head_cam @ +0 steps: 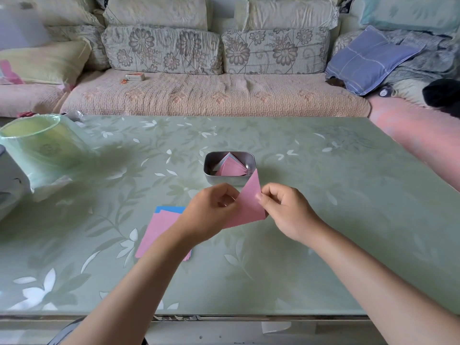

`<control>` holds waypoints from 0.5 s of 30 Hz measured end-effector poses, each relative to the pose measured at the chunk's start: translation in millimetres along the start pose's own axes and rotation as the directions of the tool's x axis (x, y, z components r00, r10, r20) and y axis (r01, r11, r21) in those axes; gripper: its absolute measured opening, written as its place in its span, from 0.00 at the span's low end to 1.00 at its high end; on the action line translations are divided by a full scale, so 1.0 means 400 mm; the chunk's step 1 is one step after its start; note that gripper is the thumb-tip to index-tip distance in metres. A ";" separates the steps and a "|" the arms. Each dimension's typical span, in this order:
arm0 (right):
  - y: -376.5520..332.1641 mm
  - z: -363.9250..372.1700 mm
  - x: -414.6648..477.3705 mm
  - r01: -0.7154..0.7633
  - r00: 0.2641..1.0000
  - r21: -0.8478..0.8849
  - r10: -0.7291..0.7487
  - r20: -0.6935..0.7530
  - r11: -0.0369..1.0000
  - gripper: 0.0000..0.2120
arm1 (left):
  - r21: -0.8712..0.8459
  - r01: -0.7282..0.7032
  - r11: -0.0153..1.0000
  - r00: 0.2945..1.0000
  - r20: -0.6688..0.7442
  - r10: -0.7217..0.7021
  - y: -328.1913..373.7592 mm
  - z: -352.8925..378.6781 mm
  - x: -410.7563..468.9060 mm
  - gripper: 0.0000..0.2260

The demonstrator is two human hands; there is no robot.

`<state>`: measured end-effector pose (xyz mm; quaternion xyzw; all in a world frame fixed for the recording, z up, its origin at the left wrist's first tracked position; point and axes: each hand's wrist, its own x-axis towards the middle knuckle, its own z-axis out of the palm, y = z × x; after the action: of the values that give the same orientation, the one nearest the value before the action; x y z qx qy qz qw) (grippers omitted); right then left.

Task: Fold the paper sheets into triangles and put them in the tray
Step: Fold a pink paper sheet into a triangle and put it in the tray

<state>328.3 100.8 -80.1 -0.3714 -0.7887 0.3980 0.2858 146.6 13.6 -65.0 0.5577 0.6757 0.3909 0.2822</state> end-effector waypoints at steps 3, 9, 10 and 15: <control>0.005 0.004 -0.002 0.032 0.999 -0.018 -0.031 0.025 0.999 0.12 | -0.008 0.047 0.999 0.999 0.011 -0.047 0.002 0.007 0.000 0.11; -0.007 0.001 -0.011 0.180 0.980 -0.148 -0.190 -0.054 0.972 0.20 | -0.279 0.229 0.932 0.969 -0.027 -0.246 0.003 0.009 0.009 0.05; -0.010 -0.002 -0.014 0.249 0.964 -0.202 -0.263 -0.047 0.947 0.24 | -0.334 0.260 0.906 0.960 -0.010 -0.279 0.005 0.007 0.010 0.04; -0.012 -0.005 -0.014 0.382 0.912 -0.365 -0.411 -0.003 0.849 0.17 | -0.489 0.324 0.810 0.942 0.090 -0.323 0.010 0.001 0.008 0.03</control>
<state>331.2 95.0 -75.8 -0.2620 -0.8949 0.1654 0.3211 148.4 17.0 -61.9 0.3434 0.6367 0.4970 0.4792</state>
